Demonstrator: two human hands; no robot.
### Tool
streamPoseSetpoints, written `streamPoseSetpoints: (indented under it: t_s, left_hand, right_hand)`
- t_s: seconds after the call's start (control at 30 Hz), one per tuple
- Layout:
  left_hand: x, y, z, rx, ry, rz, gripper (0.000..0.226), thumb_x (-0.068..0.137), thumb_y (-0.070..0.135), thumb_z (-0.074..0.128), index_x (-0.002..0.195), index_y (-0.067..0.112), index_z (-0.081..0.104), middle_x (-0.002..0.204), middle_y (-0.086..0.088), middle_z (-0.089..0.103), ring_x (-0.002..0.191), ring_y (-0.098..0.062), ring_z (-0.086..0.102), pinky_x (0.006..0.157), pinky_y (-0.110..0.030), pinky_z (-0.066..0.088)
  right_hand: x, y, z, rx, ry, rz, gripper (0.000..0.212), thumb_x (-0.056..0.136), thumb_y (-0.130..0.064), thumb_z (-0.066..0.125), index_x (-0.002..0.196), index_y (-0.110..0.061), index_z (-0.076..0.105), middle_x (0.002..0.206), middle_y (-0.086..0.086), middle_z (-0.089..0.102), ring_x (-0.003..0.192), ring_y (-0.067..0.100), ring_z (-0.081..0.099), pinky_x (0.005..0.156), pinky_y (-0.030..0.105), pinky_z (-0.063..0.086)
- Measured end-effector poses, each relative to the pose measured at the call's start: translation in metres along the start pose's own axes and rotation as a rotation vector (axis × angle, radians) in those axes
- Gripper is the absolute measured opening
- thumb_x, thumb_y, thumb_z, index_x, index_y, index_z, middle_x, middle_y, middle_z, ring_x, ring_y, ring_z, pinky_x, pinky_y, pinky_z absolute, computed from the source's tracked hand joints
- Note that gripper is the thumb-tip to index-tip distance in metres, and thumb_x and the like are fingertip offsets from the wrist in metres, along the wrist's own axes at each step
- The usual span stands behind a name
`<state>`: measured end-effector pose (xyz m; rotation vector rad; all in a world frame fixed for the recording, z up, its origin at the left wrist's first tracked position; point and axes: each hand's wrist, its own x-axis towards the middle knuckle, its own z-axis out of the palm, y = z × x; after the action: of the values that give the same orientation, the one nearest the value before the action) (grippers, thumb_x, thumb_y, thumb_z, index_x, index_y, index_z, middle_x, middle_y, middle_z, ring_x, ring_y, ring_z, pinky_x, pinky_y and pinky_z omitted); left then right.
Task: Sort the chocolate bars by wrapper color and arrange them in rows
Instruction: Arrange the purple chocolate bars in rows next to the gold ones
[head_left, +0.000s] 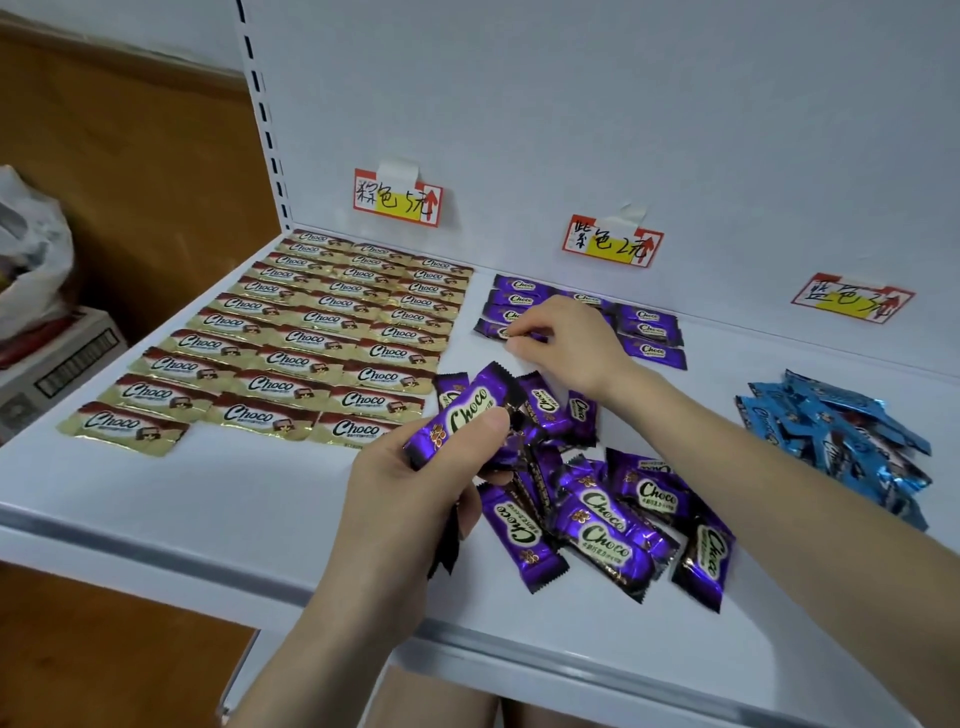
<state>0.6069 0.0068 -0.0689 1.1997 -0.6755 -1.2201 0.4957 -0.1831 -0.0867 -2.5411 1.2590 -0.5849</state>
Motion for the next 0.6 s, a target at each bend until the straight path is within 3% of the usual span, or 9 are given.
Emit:
streamPoseSetpoints:
  t_s: [0.27, 0.47, 0.6]
  left_hand:
    - [0.0014, -0.0023, -0.0024, -0.015, -0.024, 0.005, 0.042, 0.059, 0.028, 0.082, 0.038, 0.017, 0.047, 0.038, -0.002, 0.041, 0.035, -0.011, 0.035, 0.038, -0.017, 0.028]
    - [-0.0005, -0.0025, -0.0034, 0.015, -0.036, 0.01, 0.046, 0.057, 0.037, 0.083, 0.039, 0.017, 0.046, 0.039, -0.004, 0.04, 0.037, -0.013, 0.032, 0.04, -0.019, 0.027]
    - [-0.0027, -0.0051, -0.0061, 0.043, -0.032, 0.026, 0.042, 0.048, 0.052, 0.07, 0.042, 0.017, 0.047, 0.039, -0.004, 0.04, 0.038, -0.015, 0.031, 0.042, -0.022, 0.025]
  right_hand:
    - [0.0005, 0.0018, 0.0009, 0.017, -0.001, 0.031, 0.017, 0.088, -0.02, 0.059, 0.095, -0.012, 0.072, 0.098, -0.001, 0.069, 0.087, 0.007, 0.054, 0.07, 0.02, 0.031]
    - [0.0003, 0.0024, 0.0009, 0.018, 0.008, 0.021, 0.018, 0.088, -0.021, 0.058, 0.096, -0.012, 0.072, 0.099, -0.001, 0.069, 0.085, 0.003, 0.05, 0.071, 0.019, 0.031]
    - [0.0002, 0.0024, 0.0021, 0.01, -0.002, 0.028, 0.018, 0.088, -0.021, 0.058, 0.096, -0.013, 0.072, 0.098, -0.001, 0.069, 0.088, 0.008, 0.056, 0.07, 0.019, 0.03]
